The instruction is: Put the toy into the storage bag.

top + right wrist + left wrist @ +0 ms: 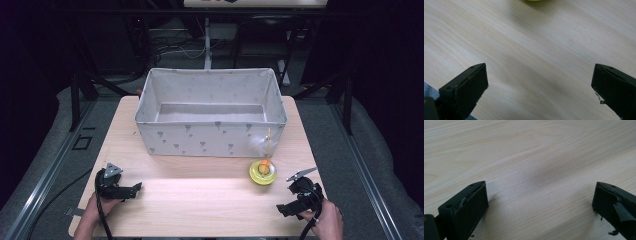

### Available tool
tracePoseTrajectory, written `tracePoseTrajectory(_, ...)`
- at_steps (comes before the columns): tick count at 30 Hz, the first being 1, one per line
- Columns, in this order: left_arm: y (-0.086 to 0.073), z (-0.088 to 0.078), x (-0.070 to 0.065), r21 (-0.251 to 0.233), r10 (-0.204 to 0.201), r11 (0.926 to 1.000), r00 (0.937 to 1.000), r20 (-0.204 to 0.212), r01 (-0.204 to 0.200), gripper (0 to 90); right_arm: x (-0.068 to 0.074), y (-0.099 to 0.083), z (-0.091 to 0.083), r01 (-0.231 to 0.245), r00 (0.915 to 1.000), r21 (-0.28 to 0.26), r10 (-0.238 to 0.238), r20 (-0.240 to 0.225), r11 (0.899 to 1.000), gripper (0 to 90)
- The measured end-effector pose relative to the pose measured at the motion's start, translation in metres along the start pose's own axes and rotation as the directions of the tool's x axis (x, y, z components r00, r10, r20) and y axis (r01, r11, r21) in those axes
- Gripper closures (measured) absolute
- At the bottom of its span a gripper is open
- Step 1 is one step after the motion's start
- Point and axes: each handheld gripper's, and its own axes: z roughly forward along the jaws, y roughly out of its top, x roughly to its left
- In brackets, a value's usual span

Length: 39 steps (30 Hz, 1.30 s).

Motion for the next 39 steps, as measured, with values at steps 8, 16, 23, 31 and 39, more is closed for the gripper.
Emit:
tracePoseTrajectory(8, 0.000, 0.000, 0.000, 0.000, -0.001, 1.0000, 1.0000, -0.001, 0.001, 0.2, 0.001, 0.007, -0.004, 0.003, 1.0000, -0.005, -0.003, -0.004, 1.000, 0.0)
tracePoseTrajectory(16, 0.000, 0.000, 0.000, 0.000, -0.001, 1.0000, 1.0000, 0.000, 0.001, 0.2, 0.002, 0.016, -0.010, 0.018, 0.9992, -0.019, -0.019, -0.036, 1.000, 0.0)
tracePoseTrajectory(23, 0.000, 0.000, 0.000, 0.000, -0.001, 1.0000, 1.0000, -0.001, 0.001, 0.2, 0.005, 0.026, -0.013, 0.050, 0.9983, -0.026, -0.051, -0.028, 0.998, 0.0)
tracePoseTrajectory(31, 0.000, 0.000, 0.000, 0.000, 0.000, 1.0000, 1.0000, -0.001, 0.000, 0.2, 0.011, 0.046, -0.019, 0.092, 0.9950, -0.044, -0.093, -0.036, 0.995, 0.0)
tracePoseTrajectory(39, 0.000, 0.000, 0.000, 0.000, 0.000, 1.0000, 1.0000, -0.001, 0.000, 0.2, 0.017, 0.069, -0.022, 0.141, 0.9887, -0.040, -0.143, -0.046, 0.989, 0.0)
